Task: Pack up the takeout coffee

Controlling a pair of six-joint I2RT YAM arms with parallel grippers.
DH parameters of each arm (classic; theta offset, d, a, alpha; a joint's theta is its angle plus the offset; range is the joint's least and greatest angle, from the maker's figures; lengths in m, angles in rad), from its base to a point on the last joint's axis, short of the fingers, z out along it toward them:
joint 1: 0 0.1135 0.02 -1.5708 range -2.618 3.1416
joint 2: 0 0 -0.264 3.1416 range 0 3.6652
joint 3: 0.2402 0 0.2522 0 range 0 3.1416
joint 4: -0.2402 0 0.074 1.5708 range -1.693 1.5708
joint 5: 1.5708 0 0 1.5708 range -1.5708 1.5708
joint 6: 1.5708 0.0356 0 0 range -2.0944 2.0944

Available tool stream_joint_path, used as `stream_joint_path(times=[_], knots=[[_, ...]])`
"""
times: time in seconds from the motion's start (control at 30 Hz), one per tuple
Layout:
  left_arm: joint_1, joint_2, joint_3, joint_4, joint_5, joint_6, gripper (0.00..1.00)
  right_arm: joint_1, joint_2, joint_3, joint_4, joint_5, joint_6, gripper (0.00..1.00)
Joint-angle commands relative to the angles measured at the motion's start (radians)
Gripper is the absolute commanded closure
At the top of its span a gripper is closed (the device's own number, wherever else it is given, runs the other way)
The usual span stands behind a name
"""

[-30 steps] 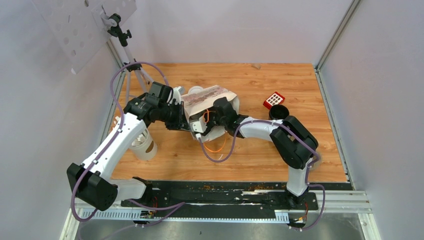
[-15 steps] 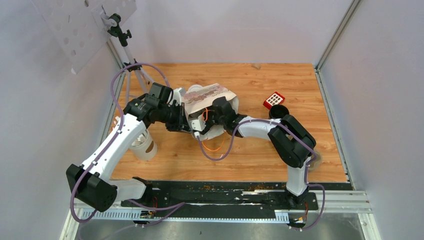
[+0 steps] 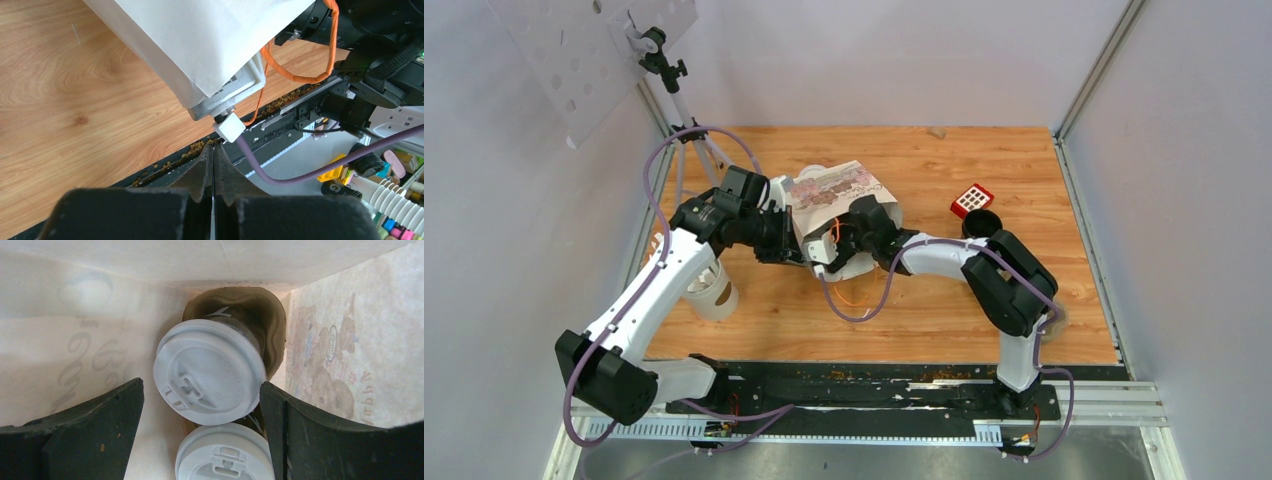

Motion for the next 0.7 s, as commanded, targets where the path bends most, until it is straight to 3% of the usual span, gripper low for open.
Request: stream_joint_path(times=[0.0, 0.27, 0.67], knots=[[-0.003, -0.029, 0.009, 0.0, -0.012, -0.004, 1.0, -0.002, -0.075, 0.007, -0.048, -0.04, 0.028, 0.14], [-0.003, -0.043, -0.001, 0.01, -0.038, -0.003, 1.0, -0.002, -0.092, 0.013, -0.055, -0.052, 0.067, 0.15], [-0.003, -0.073, -0.099, 0.178, -0.064, -0.047, 0.7, -0.01, -0.092, 0.014, -0.035, -0.055, 0.117, 0.18]])
